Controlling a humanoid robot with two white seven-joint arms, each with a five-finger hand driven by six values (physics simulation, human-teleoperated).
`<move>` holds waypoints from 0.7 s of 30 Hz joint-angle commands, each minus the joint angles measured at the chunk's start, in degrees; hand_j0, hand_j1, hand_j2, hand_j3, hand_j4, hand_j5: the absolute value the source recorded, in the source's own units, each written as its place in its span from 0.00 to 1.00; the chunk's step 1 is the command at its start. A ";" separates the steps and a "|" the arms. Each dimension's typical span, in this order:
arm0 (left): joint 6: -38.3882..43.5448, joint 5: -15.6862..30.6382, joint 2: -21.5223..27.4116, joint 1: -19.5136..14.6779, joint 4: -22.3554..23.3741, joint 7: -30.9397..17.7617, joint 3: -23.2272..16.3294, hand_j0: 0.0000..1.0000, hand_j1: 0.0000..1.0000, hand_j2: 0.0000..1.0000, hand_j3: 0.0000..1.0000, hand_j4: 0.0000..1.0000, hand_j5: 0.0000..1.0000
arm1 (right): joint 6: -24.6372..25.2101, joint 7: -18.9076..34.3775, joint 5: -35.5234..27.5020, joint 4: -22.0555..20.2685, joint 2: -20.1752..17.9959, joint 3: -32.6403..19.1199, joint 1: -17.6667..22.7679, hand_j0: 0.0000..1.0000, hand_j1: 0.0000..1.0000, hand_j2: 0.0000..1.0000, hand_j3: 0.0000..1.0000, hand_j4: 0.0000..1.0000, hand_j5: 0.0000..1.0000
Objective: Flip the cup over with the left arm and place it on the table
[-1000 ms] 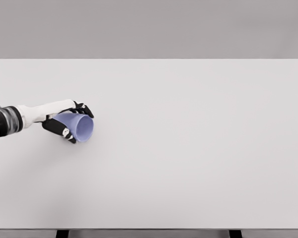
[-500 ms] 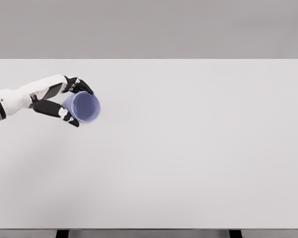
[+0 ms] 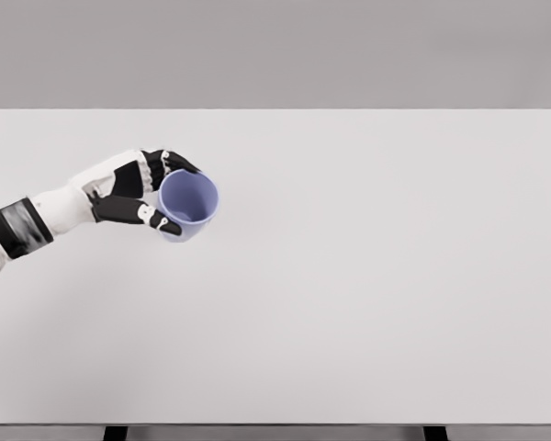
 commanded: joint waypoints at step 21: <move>-4.66 2.68 -9.18 6.50 8.19 0.09 4.50 0.58 0.58 0.58 0.58 0.58 0.58 | -0.03 0.03 0.03 -0.01 0.00 0.00 0.00 1.00 1.00 1.00 1.00 1.00 1.00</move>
